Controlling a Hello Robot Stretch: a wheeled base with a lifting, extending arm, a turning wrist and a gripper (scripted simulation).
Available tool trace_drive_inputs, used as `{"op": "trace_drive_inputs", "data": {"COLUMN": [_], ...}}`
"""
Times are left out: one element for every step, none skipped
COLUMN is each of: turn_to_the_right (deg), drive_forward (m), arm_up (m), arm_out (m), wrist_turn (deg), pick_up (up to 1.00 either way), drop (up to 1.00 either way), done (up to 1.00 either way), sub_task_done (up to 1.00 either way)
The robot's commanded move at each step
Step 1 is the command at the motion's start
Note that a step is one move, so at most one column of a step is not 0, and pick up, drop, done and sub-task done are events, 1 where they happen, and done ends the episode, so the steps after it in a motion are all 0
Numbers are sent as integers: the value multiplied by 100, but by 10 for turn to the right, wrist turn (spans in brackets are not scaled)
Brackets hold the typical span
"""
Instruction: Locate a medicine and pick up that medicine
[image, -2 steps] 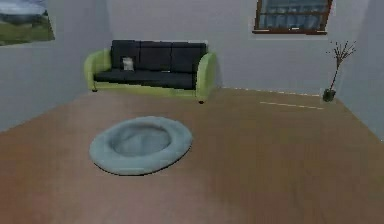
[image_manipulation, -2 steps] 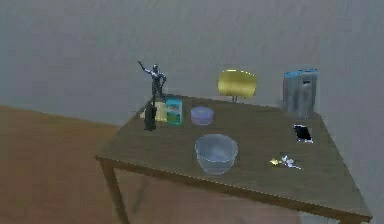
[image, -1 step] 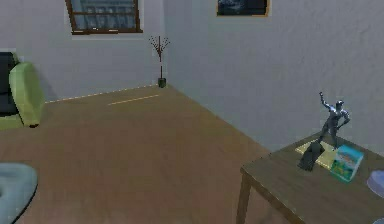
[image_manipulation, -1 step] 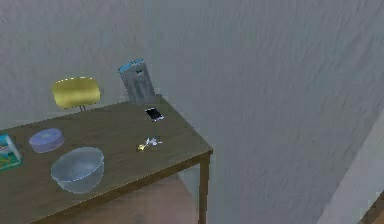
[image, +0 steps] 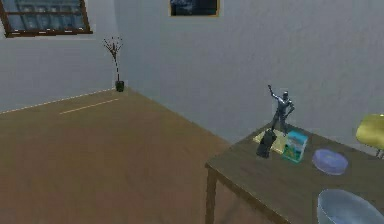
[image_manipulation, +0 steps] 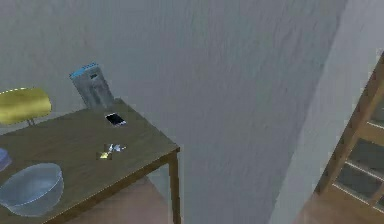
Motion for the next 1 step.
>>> {"op": "trace_drive_inputs", "data": {"turn_to_the_right": [0], "drive_forward": [60], "arm_up": [0], "arm_out": [0], "wrist_turn": [0], "pick_up": [0], "drop": [0], "done": [0], "sub_task_done": [0]}}
